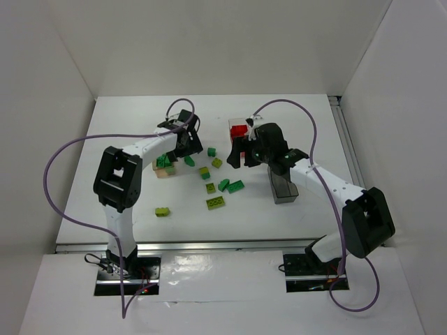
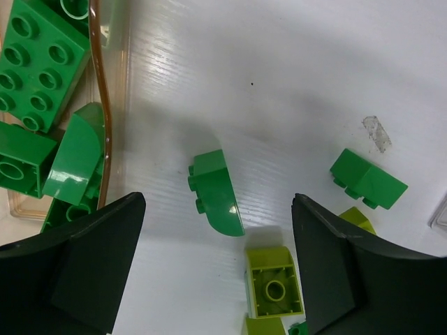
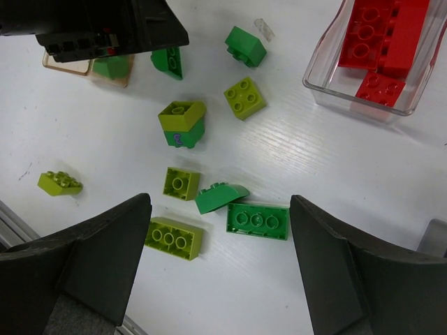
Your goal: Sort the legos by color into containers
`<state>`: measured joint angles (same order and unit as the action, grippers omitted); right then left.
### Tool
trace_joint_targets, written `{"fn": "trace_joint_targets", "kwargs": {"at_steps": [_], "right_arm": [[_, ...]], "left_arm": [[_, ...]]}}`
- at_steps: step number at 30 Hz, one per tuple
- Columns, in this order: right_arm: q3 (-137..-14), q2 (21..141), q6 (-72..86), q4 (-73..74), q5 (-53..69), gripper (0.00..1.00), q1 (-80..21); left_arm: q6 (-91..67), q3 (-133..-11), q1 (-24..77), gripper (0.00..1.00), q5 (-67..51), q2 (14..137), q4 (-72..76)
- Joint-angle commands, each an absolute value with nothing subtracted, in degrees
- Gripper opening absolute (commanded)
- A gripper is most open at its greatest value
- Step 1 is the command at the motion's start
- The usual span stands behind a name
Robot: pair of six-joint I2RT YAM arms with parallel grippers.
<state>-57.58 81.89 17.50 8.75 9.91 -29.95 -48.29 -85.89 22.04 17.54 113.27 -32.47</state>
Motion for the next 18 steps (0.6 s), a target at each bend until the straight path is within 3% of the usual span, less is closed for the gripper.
{"fn": "trace_joint_targets", "kwargs": {"at_steps": [1, 3, 18], "right_arm": [[-56.87, 81.83, 16.79, 7.65, 10.37, 0.87, -29.53], [-56.87, 81.83, 16.79, 7.65, 10.37, 0.87, -29.53], [-56.34, 80.77, 16.26, 8.17, 10.37, 0.87, -29.0]], "left_arm": [[-48.69, -87.44, 22.67, 0.94, 16.44, 112.14, -32.7], [-49.56, -88.5, 22.68, 0.94, 16.44, 113.46, -34.01], [-52.65, -91.76, 25.49, 0.68, 21.53, 119.36, -37.88]]}}
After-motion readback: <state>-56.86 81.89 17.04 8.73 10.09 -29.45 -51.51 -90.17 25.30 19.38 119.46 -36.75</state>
